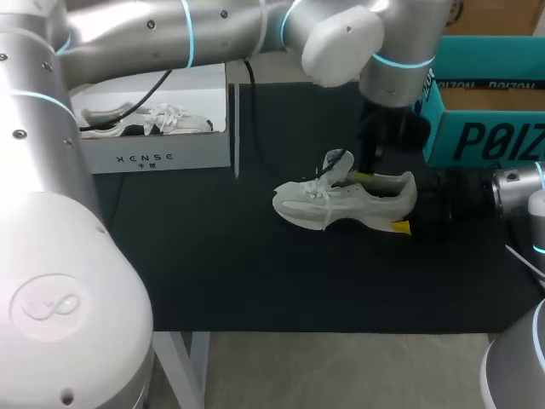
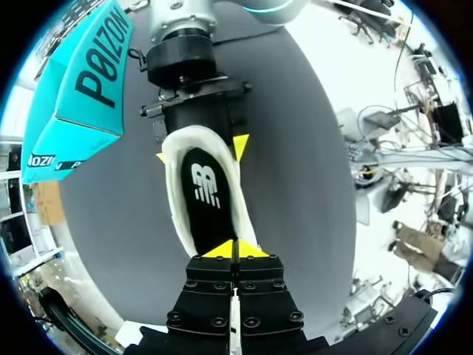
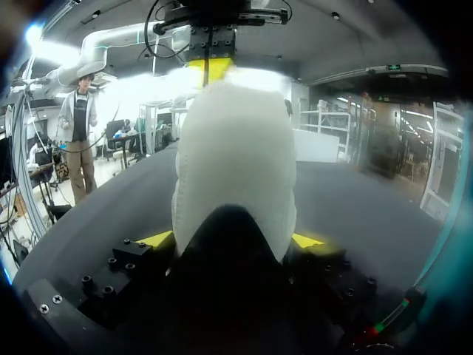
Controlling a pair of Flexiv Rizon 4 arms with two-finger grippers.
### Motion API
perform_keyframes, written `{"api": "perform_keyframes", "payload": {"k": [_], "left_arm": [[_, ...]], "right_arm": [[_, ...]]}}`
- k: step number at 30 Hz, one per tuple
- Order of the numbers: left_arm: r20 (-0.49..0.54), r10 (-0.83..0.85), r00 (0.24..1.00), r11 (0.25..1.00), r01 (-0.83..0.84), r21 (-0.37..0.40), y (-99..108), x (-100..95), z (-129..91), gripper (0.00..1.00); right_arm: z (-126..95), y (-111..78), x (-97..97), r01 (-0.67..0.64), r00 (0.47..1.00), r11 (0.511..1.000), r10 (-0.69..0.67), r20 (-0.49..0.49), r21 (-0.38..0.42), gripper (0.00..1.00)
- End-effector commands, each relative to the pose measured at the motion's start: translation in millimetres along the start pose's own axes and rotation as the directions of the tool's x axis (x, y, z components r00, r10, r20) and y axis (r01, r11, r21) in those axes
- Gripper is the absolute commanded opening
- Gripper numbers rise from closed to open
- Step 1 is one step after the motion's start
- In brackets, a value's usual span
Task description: Take the shoe out of the shoebox, open the shoe tongue, remove and reinsert the insole, then place the shoe into the shoebox
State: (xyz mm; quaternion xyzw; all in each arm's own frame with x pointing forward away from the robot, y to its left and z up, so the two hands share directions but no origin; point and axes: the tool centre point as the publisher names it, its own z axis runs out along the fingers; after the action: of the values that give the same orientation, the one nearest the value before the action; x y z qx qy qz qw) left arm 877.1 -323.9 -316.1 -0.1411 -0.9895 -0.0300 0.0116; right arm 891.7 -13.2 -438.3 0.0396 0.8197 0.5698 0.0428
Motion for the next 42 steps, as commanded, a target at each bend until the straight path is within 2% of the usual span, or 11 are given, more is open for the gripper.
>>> {"api": "perform_keyframes", "payload": {"k": [1,7,11,22,26,32,41,42], "left_arm": [[-0.012,0.003,1.0,1.0,-0.003,-0.01,-11,-12.4,15,0.0],[-0.009,0.03,1.0,0.999,-0.03,-0.022,-19,-22.2,28,0.0],[-0.01,0.034,0.999,0.999,-0.034,-0.032,-20,-20.9,32,0.0],[-0.056,0.028,0.998,0.999,-0.03,-0.035,-15,11.4,52,0.0],[-0.065,0.02,0.998,0.999,-0.022,-0.032,-12,17.6,57,0.0],[-0.054,0.005,0.999,0.999,-0.007,-0.046,-8,13.7,61,0.0],[-0.042,0.011,0.999,0.998,-0.014,-0.054,-16,-0.5,71,0.0],[-0.044,0.012,0.999,0.998,-0.015,-0.054,-17,-1.2,72,0.15]], "right_arm": [[6,-5.4,-1.5,-0.001,1.0,1.0,0.001,-0.001,0.002,0.0],[6,-5.4,-1.5,-0.001,1.0,1.0,0.001,-0.001,0.002,0.0],[6,-5.4,-1.5,-0.001,1.0,1.0,0.001,-0.001,0.002,0.0],[6,-5.4,-1.5,-0.001,1.0,1.0,0.001,-0.001,0.002,0.0],[6,-5.4,-1.5,-0.001,1.0,1.0,0.001,-0.001,0.002,0.0],[6,-5.4,-1.5,-0.001,1.0,1.0,0.001,-0.001,0.002,0.0],[6,-5.4,-1.5,-0.001,1.0,1.0,0.001,-0.001,0.002,0.0],[6,-5.4,-1.5,-0.001,1.0,1.0,0.001,-0.001,0.002,0.0]]}}
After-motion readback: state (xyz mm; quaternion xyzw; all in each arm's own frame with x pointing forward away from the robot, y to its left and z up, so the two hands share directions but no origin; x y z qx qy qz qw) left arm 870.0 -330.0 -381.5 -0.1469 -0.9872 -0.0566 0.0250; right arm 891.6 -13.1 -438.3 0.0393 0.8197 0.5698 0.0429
